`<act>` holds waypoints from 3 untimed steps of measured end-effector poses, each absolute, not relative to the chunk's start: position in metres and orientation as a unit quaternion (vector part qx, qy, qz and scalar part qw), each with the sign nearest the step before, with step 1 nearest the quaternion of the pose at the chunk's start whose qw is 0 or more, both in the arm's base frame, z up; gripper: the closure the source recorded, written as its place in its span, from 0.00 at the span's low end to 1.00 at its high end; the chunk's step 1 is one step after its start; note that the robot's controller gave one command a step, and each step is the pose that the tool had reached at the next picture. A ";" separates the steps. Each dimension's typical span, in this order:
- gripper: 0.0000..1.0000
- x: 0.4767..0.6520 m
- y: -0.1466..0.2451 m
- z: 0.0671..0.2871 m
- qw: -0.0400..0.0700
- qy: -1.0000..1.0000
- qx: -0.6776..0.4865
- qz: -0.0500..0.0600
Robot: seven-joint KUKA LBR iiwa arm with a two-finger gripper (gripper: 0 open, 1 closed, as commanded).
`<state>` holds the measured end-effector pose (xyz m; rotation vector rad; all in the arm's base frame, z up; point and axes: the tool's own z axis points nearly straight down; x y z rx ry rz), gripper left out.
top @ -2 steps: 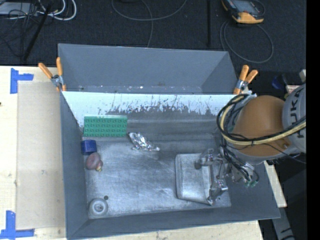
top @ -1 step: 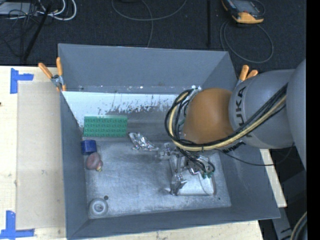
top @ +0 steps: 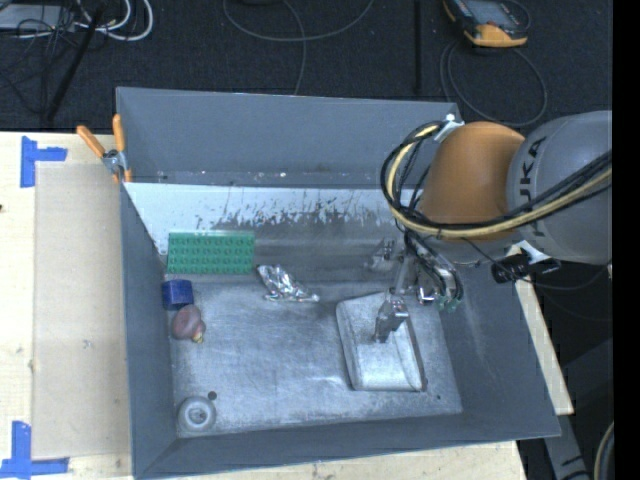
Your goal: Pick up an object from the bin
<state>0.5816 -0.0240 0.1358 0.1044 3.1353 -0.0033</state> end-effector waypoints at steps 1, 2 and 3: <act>0.00 0.609 -0.004 0.130 0.001 0.994 0.112 0.001; 0.00 0.609 0.037 0.079 -0.001 1.000 0.000 0.001; 0.00 0.613 0.117 0.079 0.001 0.992 -0.127 0.001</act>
Offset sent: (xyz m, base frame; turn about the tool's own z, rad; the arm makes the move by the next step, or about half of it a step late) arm 0.0266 0.0187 -0.0056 0.1611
